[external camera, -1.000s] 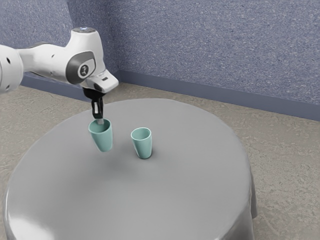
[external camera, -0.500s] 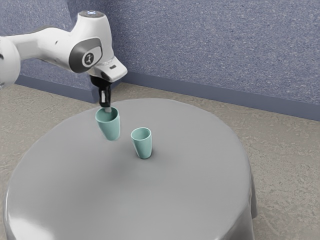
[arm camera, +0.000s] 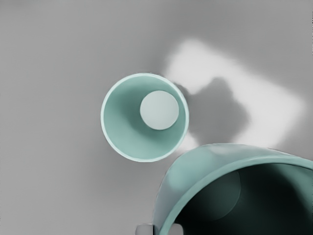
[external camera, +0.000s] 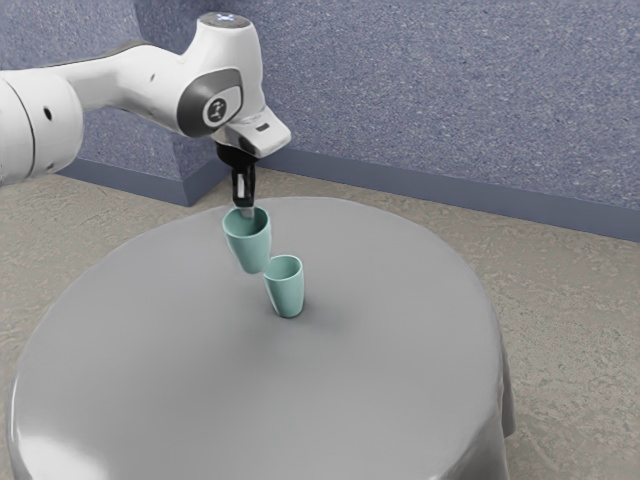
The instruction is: Place the left cup onto the right cup
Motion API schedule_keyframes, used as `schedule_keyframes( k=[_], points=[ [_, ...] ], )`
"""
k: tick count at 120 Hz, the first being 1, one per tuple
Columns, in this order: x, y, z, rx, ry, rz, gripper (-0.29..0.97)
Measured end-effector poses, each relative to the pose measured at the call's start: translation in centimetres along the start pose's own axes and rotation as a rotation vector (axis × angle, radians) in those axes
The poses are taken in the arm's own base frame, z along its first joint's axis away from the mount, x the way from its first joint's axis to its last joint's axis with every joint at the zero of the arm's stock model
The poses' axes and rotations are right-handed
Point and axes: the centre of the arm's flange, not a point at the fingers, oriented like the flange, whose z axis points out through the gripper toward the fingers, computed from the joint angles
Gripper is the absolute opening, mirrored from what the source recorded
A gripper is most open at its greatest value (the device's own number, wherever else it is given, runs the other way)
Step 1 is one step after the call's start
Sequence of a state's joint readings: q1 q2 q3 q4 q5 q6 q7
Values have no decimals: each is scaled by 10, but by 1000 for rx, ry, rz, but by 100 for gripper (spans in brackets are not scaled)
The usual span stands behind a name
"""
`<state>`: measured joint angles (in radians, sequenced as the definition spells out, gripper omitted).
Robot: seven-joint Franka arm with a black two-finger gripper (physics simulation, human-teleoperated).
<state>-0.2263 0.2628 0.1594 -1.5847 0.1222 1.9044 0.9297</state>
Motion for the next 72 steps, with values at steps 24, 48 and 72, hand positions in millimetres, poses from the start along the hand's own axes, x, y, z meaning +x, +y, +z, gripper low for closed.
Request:
schedule_keyframes(
  k=[24,48,72],
  points=[
    [14,-7,4,4,-2,5,-11],
    [22,-13,8,12,-2,8,-11],
    [29,-19,14,22,2,18,-11]
  ],
)
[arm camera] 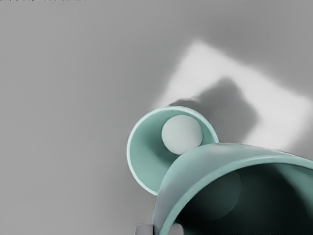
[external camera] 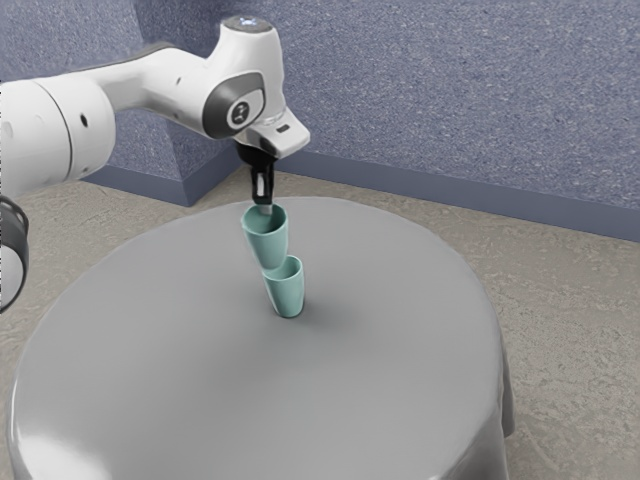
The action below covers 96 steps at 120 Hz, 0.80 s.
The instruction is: Place the left cup onto the right cup
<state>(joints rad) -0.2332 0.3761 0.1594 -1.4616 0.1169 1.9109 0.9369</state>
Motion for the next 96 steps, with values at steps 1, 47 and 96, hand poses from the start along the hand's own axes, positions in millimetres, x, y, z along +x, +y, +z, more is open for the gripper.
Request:
schedule_keyframes(
  k=[1,47,96],
  points=[
    [0,0,0,1,0,1,-11],
    [11,-8,14,8,20,20,-11],
    [12,-7,27,-16,29,28,-11]
  ],
)
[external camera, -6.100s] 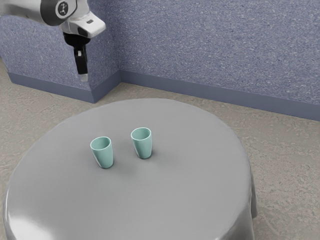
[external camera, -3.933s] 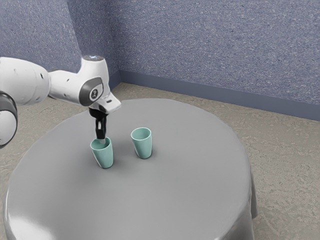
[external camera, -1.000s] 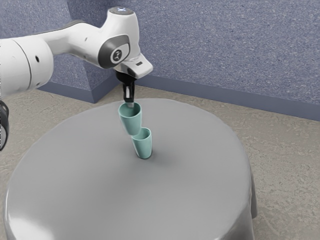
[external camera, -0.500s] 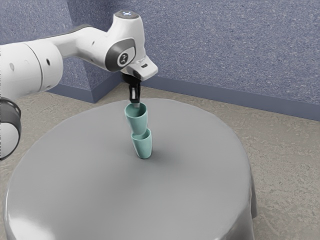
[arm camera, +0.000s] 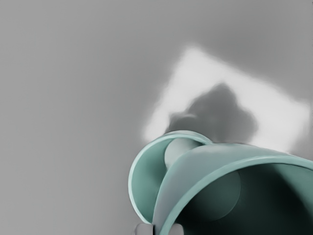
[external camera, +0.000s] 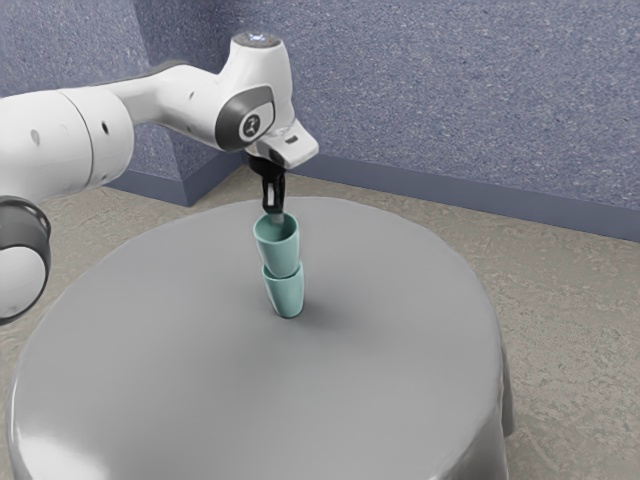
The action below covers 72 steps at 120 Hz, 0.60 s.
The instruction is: Place the left cup onto the right cup
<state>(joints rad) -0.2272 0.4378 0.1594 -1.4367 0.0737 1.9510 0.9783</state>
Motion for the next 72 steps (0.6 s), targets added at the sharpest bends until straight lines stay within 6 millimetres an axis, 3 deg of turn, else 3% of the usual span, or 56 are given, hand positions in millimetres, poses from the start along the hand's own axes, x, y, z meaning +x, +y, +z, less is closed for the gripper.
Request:
schedule_keyframes(
  k=[42,72],
  points=[
    [-2,-2,14,-19,-14,3,-11],
    [-3,-4,13,-14,-15,8,-11]
  ],
)
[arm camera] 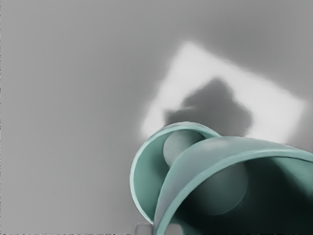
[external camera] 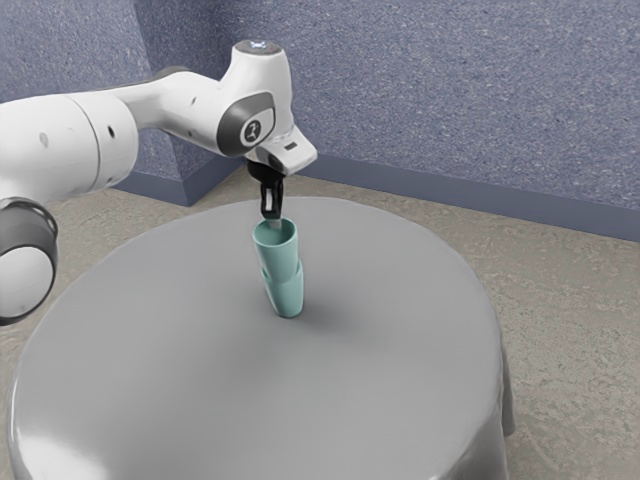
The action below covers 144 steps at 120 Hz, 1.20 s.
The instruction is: Place the left cup onto the right cup
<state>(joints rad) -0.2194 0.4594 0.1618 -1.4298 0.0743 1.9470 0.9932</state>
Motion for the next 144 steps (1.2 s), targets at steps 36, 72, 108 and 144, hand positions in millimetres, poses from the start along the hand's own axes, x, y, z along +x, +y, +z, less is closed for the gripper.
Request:
schedule_keyframes(
  k=[36,72,108,144],
  points=[
    [-3,-1,-4,6,-4,6,-11],
    [-3,-4,-9,17,-3,12,-11],
    [-2,-8,-5,22,-4,20,-11],
    [4,-21,26,9,-19,26,-11]
  ],
)
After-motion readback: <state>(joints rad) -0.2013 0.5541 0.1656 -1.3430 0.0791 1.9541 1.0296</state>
